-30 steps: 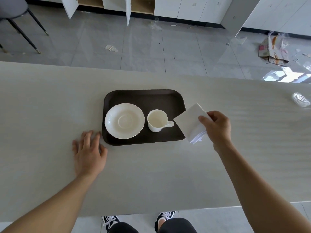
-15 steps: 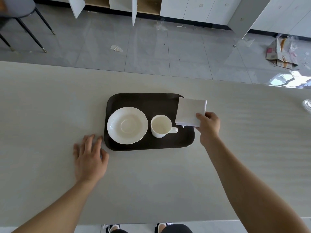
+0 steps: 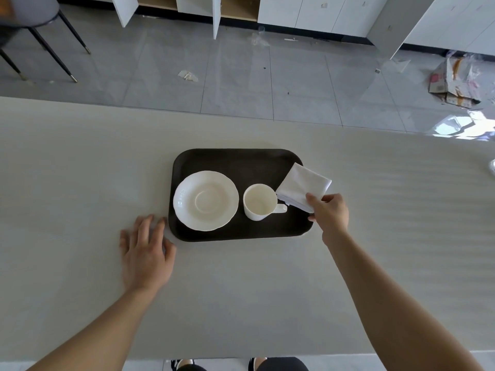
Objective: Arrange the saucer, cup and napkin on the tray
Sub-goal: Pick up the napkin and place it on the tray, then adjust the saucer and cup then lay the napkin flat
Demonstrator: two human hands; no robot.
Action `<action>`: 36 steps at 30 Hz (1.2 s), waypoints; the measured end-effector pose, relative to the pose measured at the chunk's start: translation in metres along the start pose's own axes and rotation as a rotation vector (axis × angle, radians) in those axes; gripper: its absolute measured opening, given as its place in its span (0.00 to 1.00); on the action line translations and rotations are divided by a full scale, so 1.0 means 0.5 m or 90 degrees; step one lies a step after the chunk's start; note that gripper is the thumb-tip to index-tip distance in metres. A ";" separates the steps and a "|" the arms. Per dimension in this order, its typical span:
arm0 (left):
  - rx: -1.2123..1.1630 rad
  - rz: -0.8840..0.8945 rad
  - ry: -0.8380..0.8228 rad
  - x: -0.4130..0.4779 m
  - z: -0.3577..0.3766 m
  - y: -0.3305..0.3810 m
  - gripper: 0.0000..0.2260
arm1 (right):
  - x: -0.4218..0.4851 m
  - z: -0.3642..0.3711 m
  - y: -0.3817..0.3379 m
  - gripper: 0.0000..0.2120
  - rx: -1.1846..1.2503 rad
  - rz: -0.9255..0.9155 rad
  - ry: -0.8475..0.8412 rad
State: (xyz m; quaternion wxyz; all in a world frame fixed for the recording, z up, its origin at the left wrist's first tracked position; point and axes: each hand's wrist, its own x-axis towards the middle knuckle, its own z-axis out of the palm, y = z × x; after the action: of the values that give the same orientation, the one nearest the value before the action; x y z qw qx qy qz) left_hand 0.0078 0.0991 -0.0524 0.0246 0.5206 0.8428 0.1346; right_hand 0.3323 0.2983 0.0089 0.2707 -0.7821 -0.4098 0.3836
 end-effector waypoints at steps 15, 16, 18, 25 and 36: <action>0.002 0.005 0.015 -0.003 0.011 -0.008 0.22 | -0.029 -0.026 -0.018 0.09 -0.019 -0.086 0.004; 0.001 0.005 0.017 -0.003 0.010 -0.008 0.22 | -0.029 -0.021 -0.031 0.09 -0.015 -0.101 -0.011; 0.001 0.001 0.016 -0.002 0.008 -0.007 0.23 | -0.029 -0.007 -0.065 0.10 -0.018 -0.136 -0.047; 0.010 -0.047 -0.007 -0.002 0.009 -0.009 0.23 | -0.031 0.083 -0.180 0.07 -0.121 -0.282 -0.198; 0.026 -0.085 -0.020 0.002 0.021 -0.020 0.24 | -0.042 0.220 -0.267 0.12 -0.489 -0.455 -0.440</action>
State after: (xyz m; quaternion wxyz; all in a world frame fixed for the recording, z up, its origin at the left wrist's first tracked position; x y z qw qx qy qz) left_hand 0.0005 0.0980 -0.0648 0.0365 0.4658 0.8776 0.1074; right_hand 0.1763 0.3618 0.0536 -0.0663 -0.4692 -0.8183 0.3254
